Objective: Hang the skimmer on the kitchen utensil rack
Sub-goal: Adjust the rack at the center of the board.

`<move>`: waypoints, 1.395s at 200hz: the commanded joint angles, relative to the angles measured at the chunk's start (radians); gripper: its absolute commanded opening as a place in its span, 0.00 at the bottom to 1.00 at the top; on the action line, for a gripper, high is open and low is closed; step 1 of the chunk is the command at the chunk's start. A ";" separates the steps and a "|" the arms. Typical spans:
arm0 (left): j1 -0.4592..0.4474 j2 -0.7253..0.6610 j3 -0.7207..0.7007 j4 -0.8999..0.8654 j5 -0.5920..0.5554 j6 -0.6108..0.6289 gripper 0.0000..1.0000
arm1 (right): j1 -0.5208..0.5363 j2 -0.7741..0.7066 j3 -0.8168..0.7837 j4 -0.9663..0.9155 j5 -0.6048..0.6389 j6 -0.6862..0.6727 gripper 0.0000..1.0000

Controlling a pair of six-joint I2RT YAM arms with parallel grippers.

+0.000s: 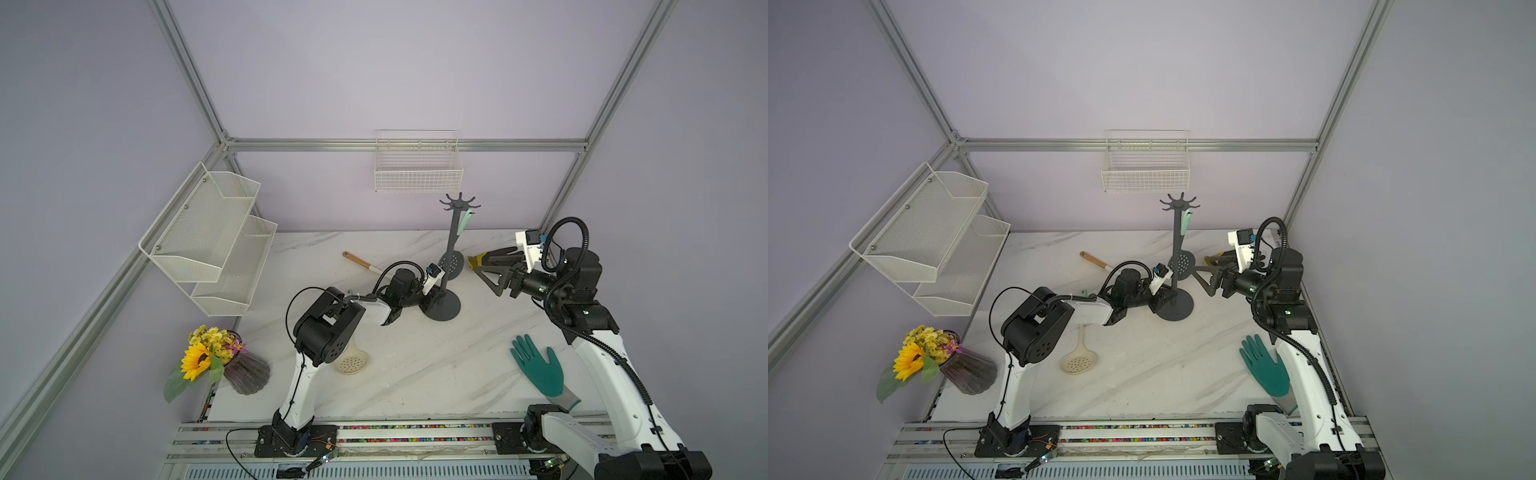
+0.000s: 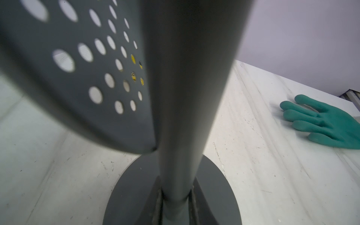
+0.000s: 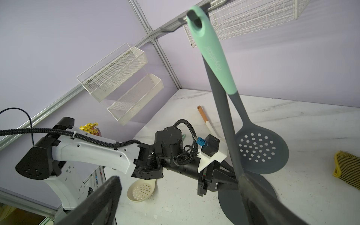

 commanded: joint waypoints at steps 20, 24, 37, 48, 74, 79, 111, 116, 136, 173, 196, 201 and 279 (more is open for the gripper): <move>-0.008 0.015 -0.043 0.037 -0.191 -0.126 0.00 | 0.001 -0.038 -0.011 -0.066 0.072 -0.048 0.97; -0.011 0.017 -0.047 0.049 -0.207 -0.130 0.00 | 0.002 -0.039 -0.010 -0.075 0.081 -0.053 0.97; -0.026 0.024 -0.055 0.067 -0.296 -0.152 0.00 | 0.002 -0.042 -0.004 -0.096 0.103 -0.067 0.97; -0.037 0.031 -0.055 0.080 -0.332 -0.156 0.00 | 0.005 -0.048 -0.004 -0.103 0.113 -0.072 0.97; -0.076 0.056 -0.027 0.068 -0.422 -0.137 0.00 | 0.011 -0.051 -0.009 -0.112 0.120 -0.080 0.97; -0.084 0.063 -0.015 0.056 -0.429 -0.128 0.00 | 0.011 -0.051 -0.010 -0.112 0.120 -0.081 0.97; -0.115 0.104 0.048 0.003 -0.442 -0.098 0.00 | 0.013 -0.058 -0.017 -0.112 0.125 -0.085 0.97; -0.117 0.109 0.053 -0.003 -0.445 -0.098 0.00 | 0.014 -0.059 -0.018 -0.113 0.126 -0.086 0.97; -0.122 0.118 0.054 -0.004 -0.466 -0.098 0.00 | 0.016 -0.064 -0.023 -0.114 0.131 -0.089 0.97; -0.122 0.117 0.034 0.009 -0.444 -0.084 0.29 | 0.017 -0.073 -0.029 -0.123 0.149 -0.097 0.97; -0.122 0.104 0.033 -0.019 -0.394 -0.069 0.66 | 0.019 -0.080 -0.030 -0.139 0.181 -0.095 0.97; -0.122 0.097 0.029 -0.025 -0.385 -0.065 0.72 | 0.019 -0.083 -0.030 -0.145 0.188 -0.096 0.97; -0.122 -0.175 -0.145 -0.186 -0.382 0.045 1.00 | 0.037 -0.179 -0.062 -0.234 0.191 -0.105 0.97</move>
